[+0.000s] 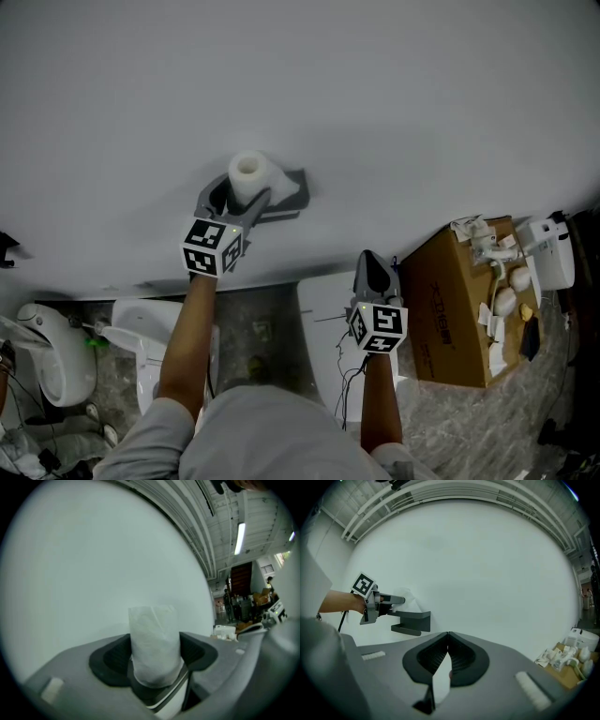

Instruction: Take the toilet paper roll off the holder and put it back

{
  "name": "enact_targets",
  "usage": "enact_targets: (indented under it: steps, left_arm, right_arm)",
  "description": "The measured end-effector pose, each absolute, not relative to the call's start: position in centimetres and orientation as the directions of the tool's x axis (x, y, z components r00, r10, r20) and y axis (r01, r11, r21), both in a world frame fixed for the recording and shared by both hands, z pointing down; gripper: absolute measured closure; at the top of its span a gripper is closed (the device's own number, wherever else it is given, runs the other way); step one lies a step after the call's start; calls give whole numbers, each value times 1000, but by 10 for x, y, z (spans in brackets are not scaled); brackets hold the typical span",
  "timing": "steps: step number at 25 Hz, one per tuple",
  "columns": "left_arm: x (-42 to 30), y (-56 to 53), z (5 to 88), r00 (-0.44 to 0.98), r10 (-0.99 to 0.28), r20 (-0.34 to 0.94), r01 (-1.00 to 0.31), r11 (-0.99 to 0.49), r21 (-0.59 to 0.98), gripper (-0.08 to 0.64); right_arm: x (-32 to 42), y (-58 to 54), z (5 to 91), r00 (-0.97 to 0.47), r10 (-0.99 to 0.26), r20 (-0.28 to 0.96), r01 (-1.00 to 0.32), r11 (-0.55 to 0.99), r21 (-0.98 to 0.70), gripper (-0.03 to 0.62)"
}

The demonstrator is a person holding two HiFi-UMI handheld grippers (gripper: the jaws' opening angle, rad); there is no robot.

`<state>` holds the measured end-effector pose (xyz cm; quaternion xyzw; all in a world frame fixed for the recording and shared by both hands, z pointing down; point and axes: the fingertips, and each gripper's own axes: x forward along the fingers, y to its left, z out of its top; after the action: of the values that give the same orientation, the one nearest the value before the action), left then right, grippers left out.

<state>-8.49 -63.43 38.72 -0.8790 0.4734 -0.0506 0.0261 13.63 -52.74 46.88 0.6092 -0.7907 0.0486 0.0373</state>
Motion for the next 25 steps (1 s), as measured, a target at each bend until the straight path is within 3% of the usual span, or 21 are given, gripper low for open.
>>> enact_targets:
  steps: [25]
  left_arm:
    - [-89,-626,364,555,-832,18,-825,-553,-117,268]
  right_arm:
    - [132,-519,466,-258,-959,115,-966,256,-34,591]
